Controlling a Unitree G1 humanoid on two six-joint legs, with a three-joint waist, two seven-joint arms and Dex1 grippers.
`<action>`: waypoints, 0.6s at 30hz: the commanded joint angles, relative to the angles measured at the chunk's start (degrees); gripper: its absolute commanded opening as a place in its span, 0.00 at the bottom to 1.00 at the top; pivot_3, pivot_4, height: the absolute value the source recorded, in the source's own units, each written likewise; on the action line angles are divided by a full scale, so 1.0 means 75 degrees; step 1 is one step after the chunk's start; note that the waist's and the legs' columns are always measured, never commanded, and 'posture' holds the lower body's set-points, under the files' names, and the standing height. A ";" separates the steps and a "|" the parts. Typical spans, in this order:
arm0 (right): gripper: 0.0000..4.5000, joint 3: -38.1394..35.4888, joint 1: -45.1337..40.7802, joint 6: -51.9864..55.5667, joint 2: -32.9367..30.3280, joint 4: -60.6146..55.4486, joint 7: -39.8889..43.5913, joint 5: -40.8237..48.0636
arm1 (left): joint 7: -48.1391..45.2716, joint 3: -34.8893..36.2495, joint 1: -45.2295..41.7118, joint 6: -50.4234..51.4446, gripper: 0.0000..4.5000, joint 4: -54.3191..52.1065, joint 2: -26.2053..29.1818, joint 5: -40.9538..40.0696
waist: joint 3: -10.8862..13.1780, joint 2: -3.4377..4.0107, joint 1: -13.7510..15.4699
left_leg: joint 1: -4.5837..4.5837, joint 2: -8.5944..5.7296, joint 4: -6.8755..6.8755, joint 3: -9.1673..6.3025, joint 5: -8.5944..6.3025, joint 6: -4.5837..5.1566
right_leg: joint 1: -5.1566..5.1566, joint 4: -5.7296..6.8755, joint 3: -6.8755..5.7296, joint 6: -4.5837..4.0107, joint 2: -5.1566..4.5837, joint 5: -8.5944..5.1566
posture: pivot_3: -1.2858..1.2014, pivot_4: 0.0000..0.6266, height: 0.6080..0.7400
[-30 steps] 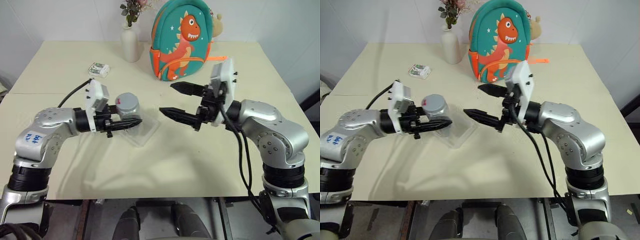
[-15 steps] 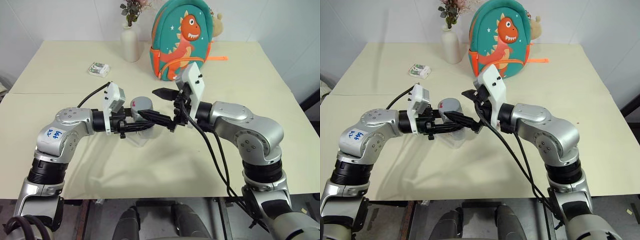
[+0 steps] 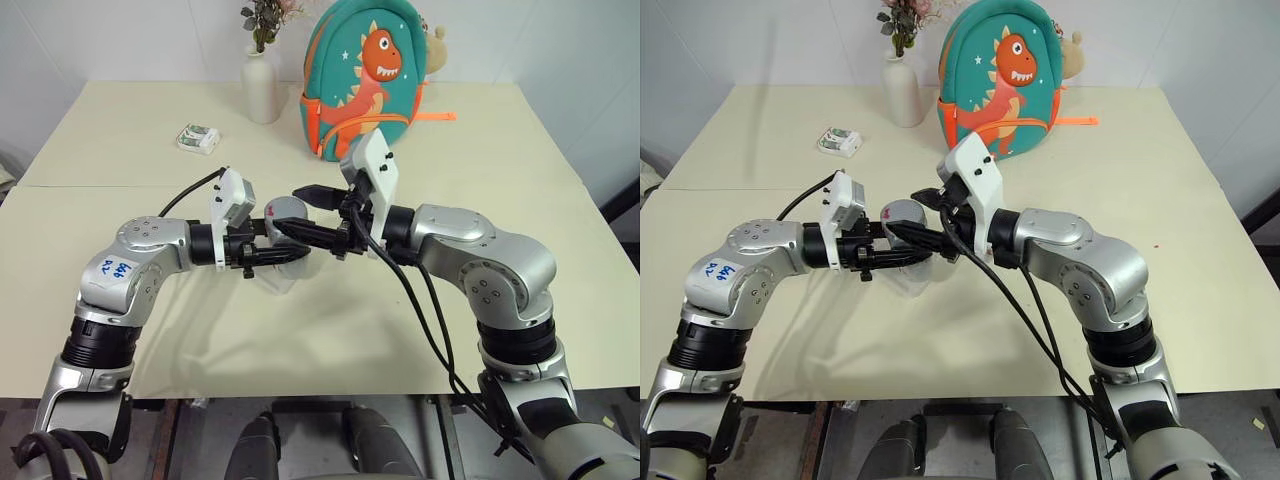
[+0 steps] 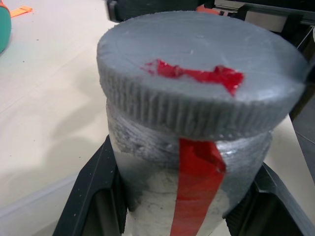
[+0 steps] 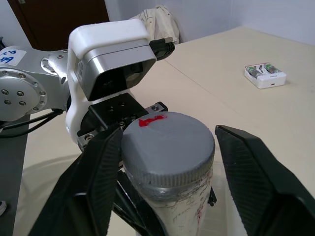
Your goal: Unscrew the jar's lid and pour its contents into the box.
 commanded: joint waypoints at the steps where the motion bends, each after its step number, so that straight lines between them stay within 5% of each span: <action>1: 0.73 0.0037 -0.0065 0.0090 -0.0047 -0.0102 0.0146 0.0062 | -0.0085 0.0131 -0.0221 -0.0079 0.44 -0.0211 -0.0039 -0.0047 | 0.0000 0.0000 0.0000 | 0.0000 0.0000 0.0000 0.0000 0.0000 0.0000 | 0.0000 0.0000 -0.0001 0.0000 0.0000 0.0000 | 0.52 0.24 1.00; 18: 0.73 -0.0358 -0.0400 0.0033 -0.0019 0.0272 0.0547 0.0236 | -0.0173 0.0199 -0.0088 -0.0091 0.44 -0.0272 0.0002 -0.0013 | 0.0000 0.0000 -0.0006 | -0.0001 0.0000 0.0000 -0.0001 0.0000 0.0000 | -0.0001 -0.0002 -0.0001 0.0000 0.0001 0.0000 | 0.52 0.24 1.00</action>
